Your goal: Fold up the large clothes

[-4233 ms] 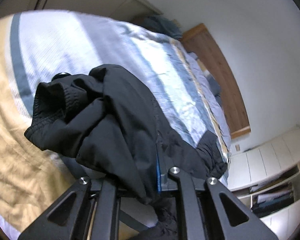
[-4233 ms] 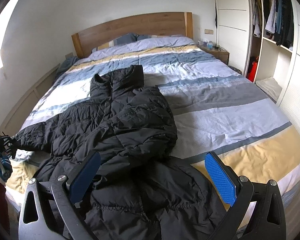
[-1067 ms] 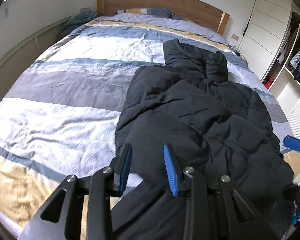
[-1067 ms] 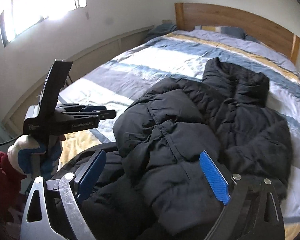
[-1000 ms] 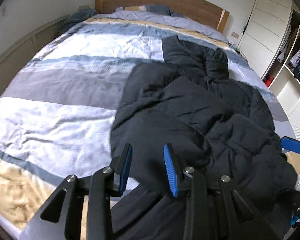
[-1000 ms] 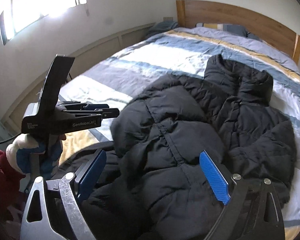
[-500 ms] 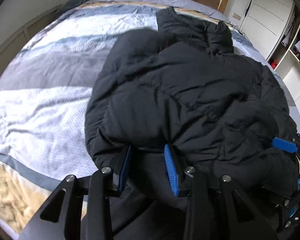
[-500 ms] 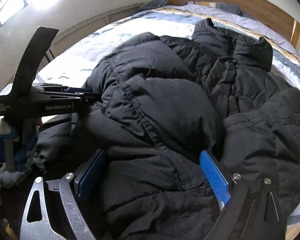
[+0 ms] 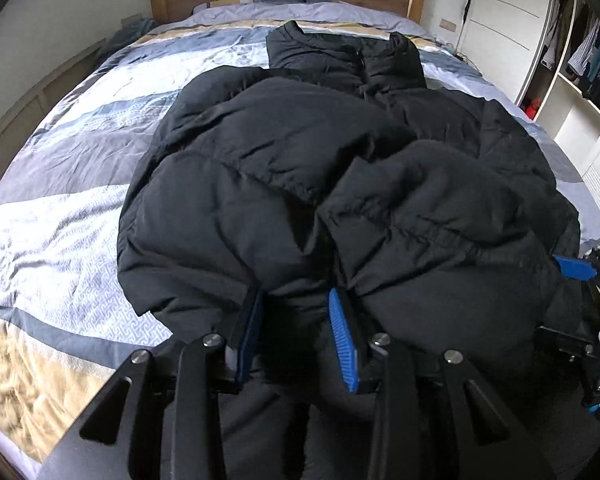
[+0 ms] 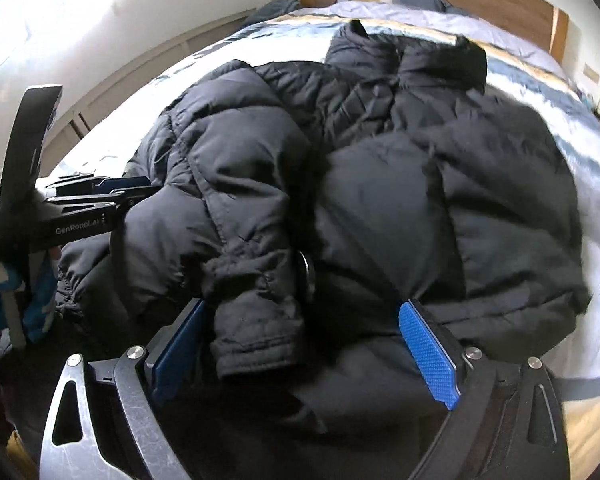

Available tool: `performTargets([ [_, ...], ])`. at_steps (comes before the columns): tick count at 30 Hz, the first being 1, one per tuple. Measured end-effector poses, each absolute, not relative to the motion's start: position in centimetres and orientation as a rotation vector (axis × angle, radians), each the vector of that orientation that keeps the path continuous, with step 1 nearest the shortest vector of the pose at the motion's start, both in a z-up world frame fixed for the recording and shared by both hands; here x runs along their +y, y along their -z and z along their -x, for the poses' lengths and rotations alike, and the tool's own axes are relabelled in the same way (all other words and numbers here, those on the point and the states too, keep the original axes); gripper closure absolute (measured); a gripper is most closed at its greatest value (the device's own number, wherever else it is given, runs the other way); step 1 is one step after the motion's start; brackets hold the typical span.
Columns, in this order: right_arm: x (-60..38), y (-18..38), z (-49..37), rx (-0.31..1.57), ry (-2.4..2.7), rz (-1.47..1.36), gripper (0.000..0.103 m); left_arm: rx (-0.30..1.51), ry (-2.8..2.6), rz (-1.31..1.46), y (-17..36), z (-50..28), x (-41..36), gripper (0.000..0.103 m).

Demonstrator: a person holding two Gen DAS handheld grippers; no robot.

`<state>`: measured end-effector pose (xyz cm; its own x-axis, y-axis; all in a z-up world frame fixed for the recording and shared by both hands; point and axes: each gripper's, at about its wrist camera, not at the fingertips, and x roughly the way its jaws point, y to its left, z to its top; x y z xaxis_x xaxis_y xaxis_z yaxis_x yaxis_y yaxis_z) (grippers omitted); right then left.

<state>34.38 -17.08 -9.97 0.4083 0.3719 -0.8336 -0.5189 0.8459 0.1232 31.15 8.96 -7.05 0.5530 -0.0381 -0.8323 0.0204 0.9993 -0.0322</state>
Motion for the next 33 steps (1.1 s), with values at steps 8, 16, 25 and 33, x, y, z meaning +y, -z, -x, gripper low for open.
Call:
performTargets([
  [8,-17.2,9.8,-34.5,1.004,-0.558,0.150,0.009,0.946,0.003,-0.019,6.3,-30.2,8.5,0.070],
  [16,-19.1,7.3,-33.9,0.948,-0.550,0.115,0.009,0.916,-0.003,-0.043,5.6,-29.6,7.7,0.070],
  [25,-20.4,9.3,-34.0,0.997,-0.507,0.093,0.009,0.923,-0.016,-0.064,5.6,-29.3,7.1,0.070],
  [33,-21.4,8.3,-32.3,0.984,-0.475,0.102,0.009,0.910,-0.037,-0.082,3.8,-27.0,6.4,0.070],
])
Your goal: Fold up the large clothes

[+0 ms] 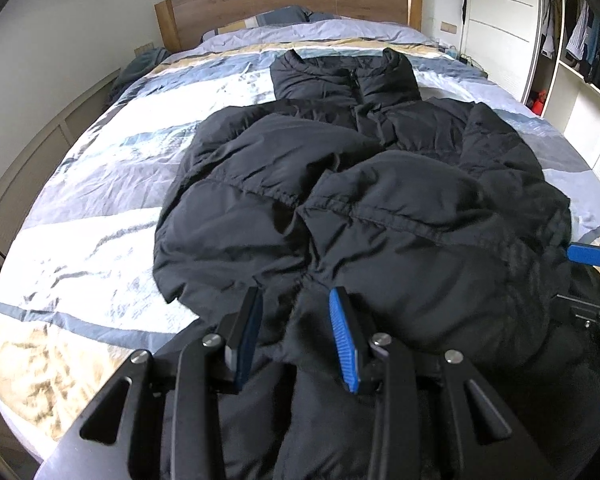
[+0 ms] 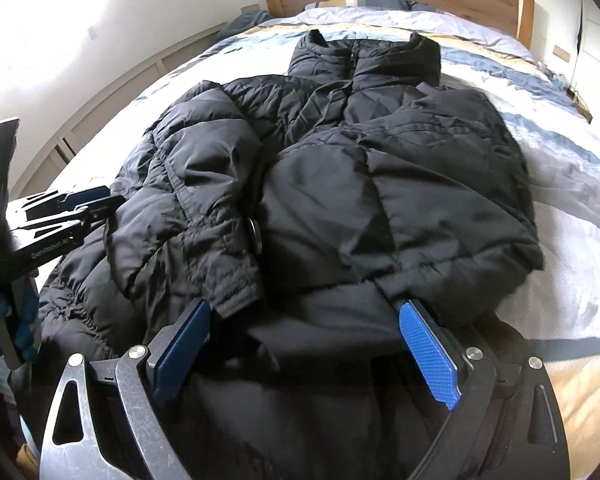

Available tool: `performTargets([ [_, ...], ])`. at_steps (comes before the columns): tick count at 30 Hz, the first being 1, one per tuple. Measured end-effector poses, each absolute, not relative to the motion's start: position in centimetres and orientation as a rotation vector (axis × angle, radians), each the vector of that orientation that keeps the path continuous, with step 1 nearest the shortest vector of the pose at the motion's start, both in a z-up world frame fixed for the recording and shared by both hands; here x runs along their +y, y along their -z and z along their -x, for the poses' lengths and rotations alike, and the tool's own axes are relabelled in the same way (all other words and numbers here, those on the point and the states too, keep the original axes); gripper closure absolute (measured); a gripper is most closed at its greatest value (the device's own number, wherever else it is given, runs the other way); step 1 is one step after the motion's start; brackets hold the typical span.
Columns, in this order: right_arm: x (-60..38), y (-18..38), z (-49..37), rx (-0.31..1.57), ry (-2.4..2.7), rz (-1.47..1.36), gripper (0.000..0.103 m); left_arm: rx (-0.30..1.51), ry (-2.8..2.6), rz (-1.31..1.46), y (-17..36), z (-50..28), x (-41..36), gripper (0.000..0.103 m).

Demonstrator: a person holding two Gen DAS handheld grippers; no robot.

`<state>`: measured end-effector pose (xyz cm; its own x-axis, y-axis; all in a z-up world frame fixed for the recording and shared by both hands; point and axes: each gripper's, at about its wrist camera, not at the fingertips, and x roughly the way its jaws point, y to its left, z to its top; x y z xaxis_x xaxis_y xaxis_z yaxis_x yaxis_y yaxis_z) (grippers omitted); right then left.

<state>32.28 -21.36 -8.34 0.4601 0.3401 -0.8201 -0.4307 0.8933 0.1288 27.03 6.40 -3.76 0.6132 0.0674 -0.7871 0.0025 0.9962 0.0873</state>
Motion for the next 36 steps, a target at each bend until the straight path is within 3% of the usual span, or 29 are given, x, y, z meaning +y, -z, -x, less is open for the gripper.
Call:
performTargets([
  [11,-24.3,4.2,-27.1,0.901,-0.436,0.081,0.009,0.862,-0.027,-0.101,-0.3,-22.3,4.9,0.069],
  [12,-24.5,3.8,-26.5,0.891,-0.433,0.080,0.009,0.860,-0.024,-0.095,-0.6,-21.7,4.9,0.068],
  [14,-24.9,2.9,-25.5,0.872,-0.429,0.078,0.009,0.860,-0.023,-0.077,-0.9,-20.9,5.1,0.055],
  [22,-27.7,1.3,-25.7,0.808,-0.392,0.013,0.009,0.883,-0.080,-0.045,-1.4,-21.0,7.1,0.054],
  [36,-25.1,5.3,-33.1,0.884,-0.388,0.008,0.009,0.904,-0.111,0.046,2.2,-26.8,10.6,0.053],
])
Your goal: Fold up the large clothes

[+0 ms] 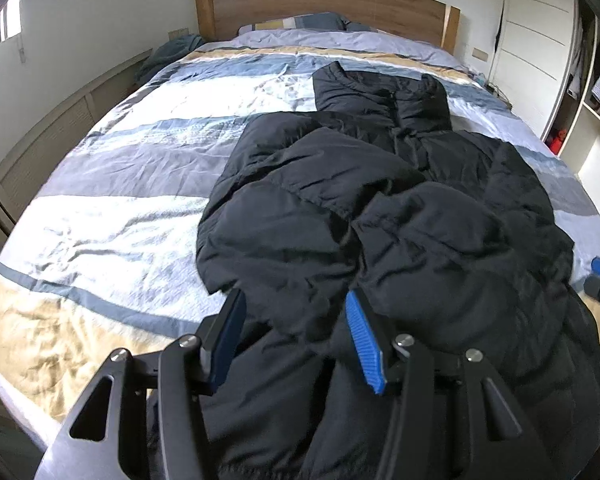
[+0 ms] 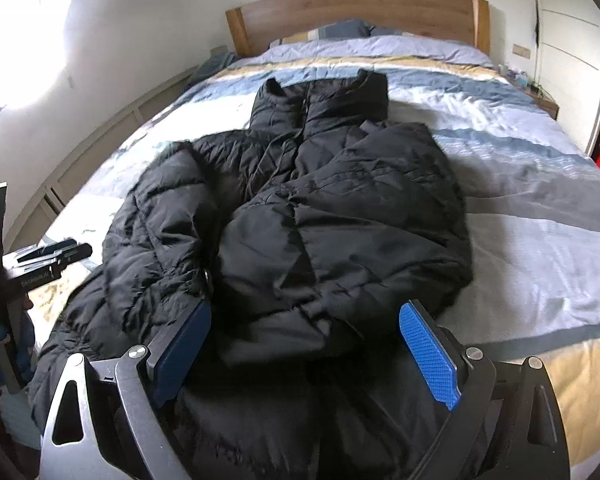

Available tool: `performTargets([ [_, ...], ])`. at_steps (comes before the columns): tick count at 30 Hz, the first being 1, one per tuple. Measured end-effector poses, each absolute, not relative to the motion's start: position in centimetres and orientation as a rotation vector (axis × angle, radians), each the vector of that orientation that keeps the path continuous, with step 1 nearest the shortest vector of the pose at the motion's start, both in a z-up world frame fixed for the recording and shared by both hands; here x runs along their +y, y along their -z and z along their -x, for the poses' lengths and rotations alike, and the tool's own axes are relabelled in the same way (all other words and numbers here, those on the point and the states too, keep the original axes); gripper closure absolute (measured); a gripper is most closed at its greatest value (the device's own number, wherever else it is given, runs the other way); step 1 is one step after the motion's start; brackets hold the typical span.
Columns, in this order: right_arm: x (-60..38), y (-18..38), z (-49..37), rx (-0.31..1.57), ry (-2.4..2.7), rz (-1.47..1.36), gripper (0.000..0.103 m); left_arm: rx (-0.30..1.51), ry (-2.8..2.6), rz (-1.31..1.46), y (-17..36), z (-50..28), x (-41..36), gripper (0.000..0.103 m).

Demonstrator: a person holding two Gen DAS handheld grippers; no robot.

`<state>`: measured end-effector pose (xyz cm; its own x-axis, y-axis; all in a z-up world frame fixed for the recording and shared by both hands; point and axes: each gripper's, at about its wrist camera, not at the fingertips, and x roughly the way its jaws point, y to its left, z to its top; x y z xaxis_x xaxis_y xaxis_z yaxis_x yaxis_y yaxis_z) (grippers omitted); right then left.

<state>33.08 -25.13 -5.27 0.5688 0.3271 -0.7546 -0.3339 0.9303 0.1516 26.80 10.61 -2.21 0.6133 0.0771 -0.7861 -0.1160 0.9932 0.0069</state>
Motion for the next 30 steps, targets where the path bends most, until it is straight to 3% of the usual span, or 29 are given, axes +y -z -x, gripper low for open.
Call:
performTargets([
  [15,-24.6,12.3,-35.6,1.053,-0.374,0.008,0.004,0.952,-0.096,0.002,7.0,-30.5,9.2,0.053],
  [30,-27.9,10.6,-33.2,1.002,-0.406,-0.026,0.004,0.941,-0.186,-0.094,5.5,-29.1,7.3,0.053],
])
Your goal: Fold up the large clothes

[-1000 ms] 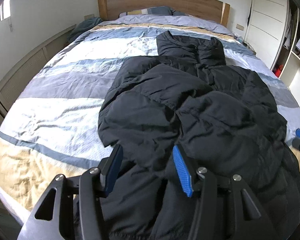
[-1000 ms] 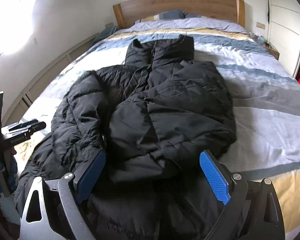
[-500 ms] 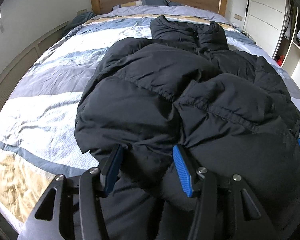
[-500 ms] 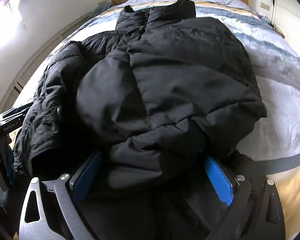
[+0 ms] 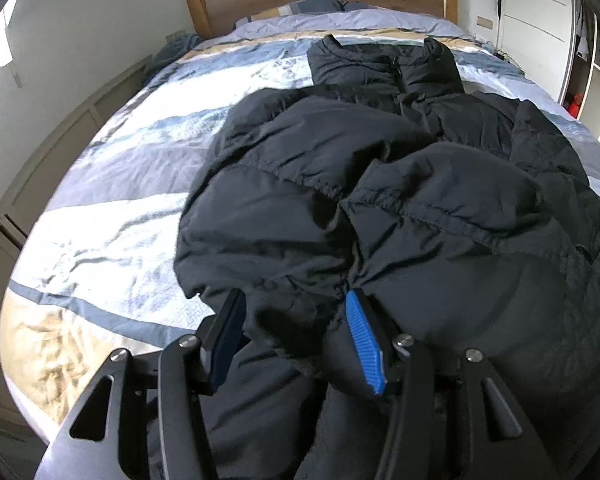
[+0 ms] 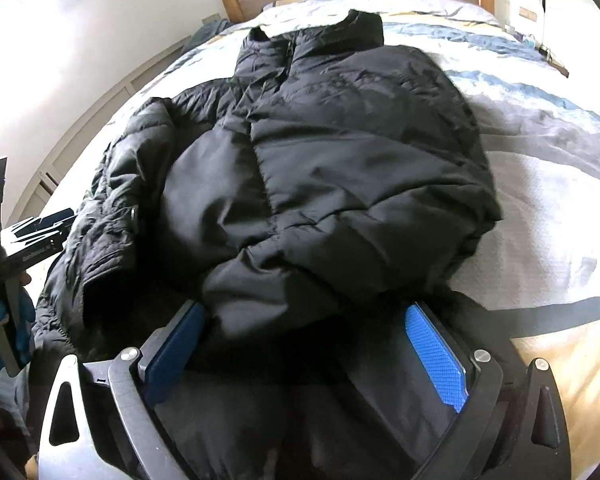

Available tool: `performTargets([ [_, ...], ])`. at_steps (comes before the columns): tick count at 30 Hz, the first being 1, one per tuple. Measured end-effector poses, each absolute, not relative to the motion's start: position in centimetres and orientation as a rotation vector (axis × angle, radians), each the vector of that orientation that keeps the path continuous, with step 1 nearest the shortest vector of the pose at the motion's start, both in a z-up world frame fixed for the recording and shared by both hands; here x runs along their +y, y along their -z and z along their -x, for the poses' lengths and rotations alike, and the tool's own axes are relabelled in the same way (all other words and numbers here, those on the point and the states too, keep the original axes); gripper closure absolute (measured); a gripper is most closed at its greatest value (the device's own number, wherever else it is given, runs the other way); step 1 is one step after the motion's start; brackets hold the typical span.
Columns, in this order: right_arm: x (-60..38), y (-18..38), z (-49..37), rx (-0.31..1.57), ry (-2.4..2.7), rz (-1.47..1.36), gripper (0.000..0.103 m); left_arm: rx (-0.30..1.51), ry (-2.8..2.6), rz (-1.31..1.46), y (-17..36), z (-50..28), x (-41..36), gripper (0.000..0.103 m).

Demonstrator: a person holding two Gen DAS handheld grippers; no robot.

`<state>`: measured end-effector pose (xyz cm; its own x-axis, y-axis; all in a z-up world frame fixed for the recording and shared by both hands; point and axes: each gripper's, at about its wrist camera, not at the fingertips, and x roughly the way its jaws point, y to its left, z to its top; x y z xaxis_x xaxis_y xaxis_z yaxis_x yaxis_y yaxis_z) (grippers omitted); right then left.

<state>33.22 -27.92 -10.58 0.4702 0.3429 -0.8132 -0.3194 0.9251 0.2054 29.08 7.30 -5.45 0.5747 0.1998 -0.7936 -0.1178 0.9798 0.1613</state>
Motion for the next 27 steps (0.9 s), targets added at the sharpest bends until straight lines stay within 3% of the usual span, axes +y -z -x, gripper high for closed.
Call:
performTargets([
  [27,-30.4,5.0,-30.3,0.861,-0.454,-0.044,0.004,0.835,-0.169,-0.190,-0.3,-24.5,1.0,0.053],
])
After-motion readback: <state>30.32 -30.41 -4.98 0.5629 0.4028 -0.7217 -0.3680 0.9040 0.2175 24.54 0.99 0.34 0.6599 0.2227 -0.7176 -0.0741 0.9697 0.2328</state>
